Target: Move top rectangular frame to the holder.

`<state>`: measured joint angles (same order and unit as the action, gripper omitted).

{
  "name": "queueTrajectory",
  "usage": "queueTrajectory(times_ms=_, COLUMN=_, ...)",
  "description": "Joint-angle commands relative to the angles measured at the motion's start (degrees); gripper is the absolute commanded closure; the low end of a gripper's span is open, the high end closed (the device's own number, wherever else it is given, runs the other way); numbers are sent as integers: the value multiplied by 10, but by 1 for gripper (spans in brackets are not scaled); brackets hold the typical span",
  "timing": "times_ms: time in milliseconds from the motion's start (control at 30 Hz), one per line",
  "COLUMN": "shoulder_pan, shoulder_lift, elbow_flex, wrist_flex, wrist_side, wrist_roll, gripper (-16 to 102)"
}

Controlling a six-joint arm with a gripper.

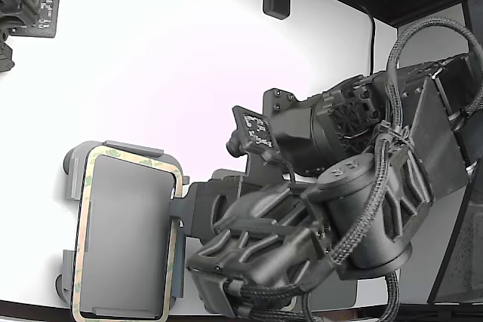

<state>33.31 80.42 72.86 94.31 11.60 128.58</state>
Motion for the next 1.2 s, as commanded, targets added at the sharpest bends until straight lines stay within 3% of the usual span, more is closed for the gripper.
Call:
queueTrajectory(times_ms=0, shoulder_pan=-15, shoulder_lift=9, elbow_flex=-8, wrist_flex=5, wrist_side=-9, wrist_roll=-1, gripper=98)
queueTrajectory(times_ms=567, shoulder_pan=-62, shoulder_lift=11, elbow_flex=5, wrist_flex=5, wrist_side=-63, wrist_roll=-79, gripper=98)
queueTrajectory(times_ms=1167, shoulder_pan=-62, shoulder_lift=-4, elbow_flex=14, wrist_flex=5, wrist_side=-66, wrist_roll=-80, gripper=98)
